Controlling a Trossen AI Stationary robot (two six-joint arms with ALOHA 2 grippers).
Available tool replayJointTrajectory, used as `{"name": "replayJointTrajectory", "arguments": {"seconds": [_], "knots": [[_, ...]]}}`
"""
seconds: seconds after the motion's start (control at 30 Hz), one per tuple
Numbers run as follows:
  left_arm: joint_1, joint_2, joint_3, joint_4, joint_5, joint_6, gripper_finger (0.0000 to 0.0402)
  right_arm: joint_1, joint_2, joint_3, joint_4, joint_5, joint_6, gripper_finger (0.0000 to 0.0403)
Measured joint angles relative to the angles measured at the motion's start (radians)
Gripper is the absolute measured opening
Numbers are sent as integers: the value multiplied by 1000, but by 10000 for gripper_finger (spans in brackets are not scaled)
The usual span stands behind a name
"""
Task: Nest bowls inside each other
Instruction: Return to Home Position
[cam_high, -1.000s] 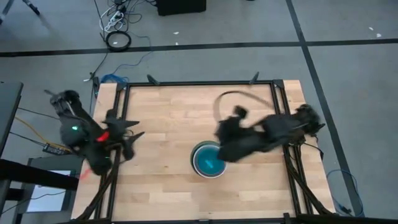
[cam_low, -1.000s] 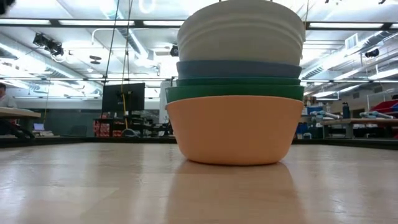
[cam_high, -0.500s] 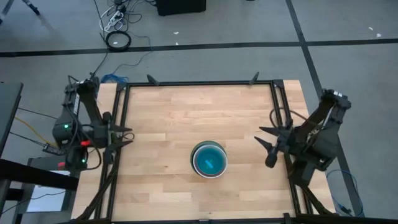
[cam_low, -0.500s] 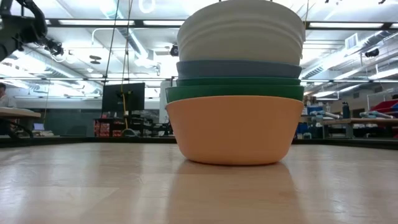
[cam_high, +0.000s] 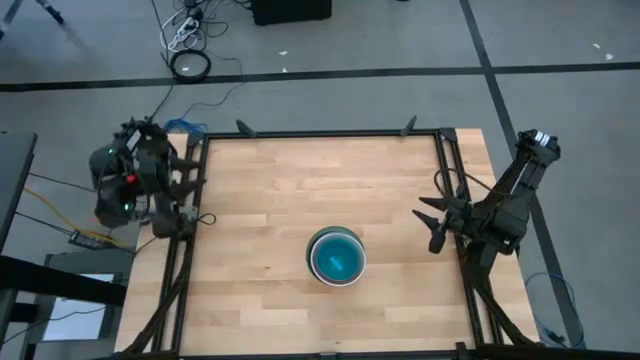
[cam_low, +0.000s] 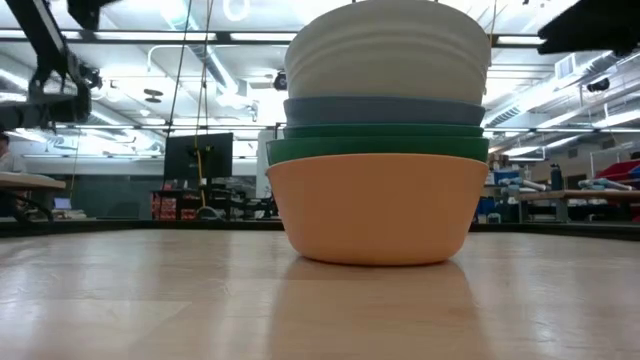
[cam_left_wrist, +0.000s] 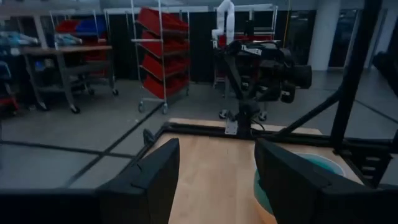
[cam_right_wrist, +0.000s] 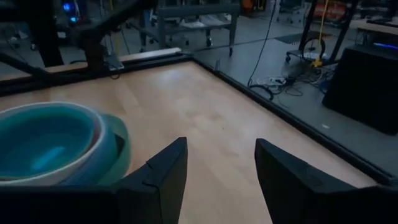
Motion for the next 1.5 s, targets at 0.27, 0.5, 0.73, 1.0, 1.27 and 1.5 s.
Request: {"name": "replayJointTrajectory", "arguments": {"seconds": [0.27,0.5,0.73,1.0,1.27,1.5], "knots": [[0,-217,-29,1,1,122,218,0,-297,-103,-10,124,-154,162],[-49,-373,2,2,2,264,218,0,-554,-105,87,191,-396,160],[-48,-379,14,231,1,472,218,-3,-602,-105,587,172,-964,160],[-44,-377,-176,1311,368,1428,218,-177,-478,-105,1374,-194,-1699,160],[-34,-388,-355,1696,414,1672,218,-550,-278,-105,1387,-553,-1512,160],[-34,-386,-437,1697,359,1511,218,-914,8,-83,1458,-1036,-1311,160]]}}
